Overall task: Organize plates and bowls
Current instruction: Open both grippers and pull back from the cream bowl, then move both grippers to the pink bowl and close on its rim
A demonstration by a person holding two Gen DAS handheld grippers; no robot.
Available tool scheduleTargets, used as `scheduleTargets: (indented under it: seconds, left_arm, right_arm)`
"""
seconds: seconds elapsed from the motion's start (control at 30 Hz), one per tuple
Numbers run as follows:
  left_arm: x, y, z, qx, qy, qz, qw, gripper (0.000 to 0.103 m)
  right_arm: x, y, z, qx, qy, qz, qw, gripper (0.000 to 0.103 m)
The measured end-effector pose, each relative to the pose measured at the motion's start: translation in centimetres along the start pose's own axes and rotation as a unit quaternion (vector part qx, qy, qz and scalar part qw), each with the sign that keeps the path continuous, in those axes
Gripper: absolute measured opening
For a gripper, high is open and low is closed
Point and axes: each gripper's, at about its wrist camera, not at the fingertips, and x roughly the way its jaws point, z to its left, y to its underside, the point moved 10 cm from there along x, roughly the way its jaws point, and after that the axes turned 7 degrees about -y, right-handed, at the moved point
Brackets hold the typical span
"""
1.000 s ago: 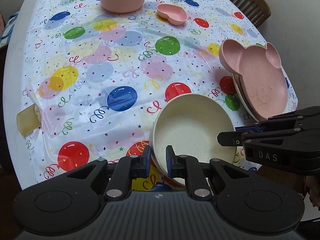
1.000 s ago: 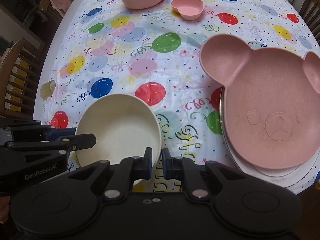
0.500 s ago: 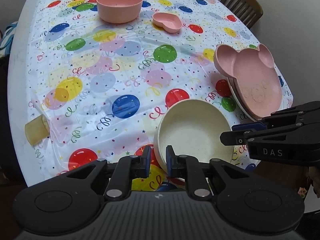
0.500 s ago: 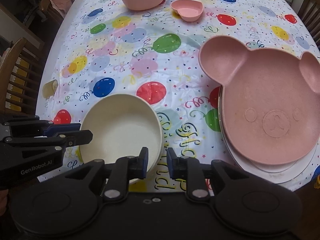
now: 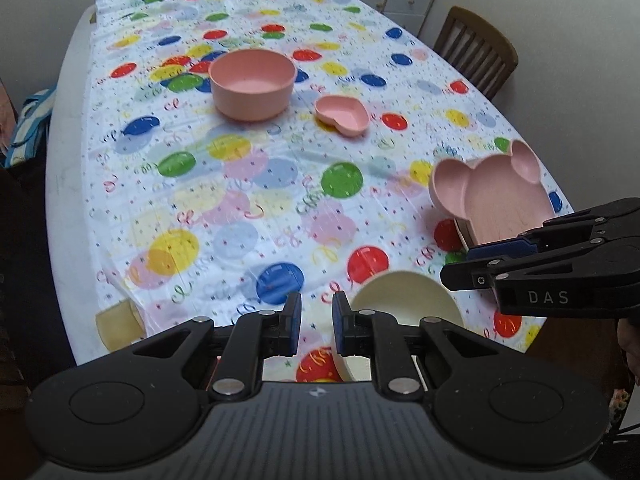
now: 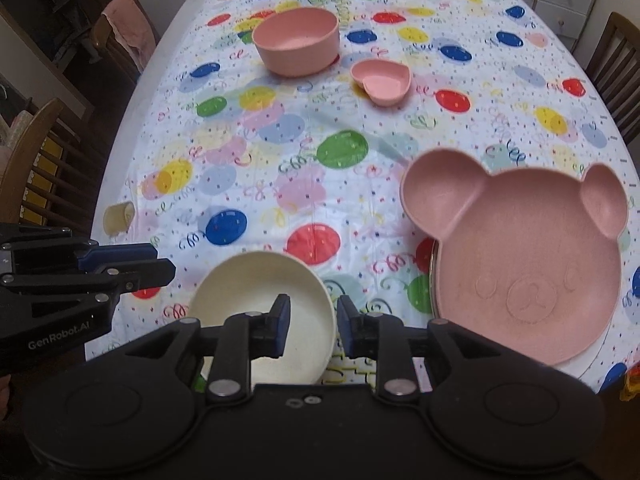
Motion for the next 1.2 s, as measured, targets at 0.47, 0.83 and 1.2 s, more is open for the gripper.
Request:
scheduleTargets:
  seconds: [0.47,0.83,1.2]
  left_arm:
    - [0.5,-6.8,2.8,-0.052,-0.04,-0.042,0.997,0.024]
    - [2.5,-12.5,5.5,-0.097,-0.081,-0.068,0.9896,0.063]
    - [6.7,-16.4,7.3,-0.131,-0.112,-0.056,0.9835,0.071]
  right_arm:
    - [-1.6,-8.3,0.2,-0.028,-0.013,-0.064,0.997,0.047]
    - [-1.0,-15.8,-0.7,-0.048,-0.027,-0.093,0.994,0.072]
    - [1.9,-21.5,-2.7,-0.035,-0.039,-0.109,0.993,0.092]
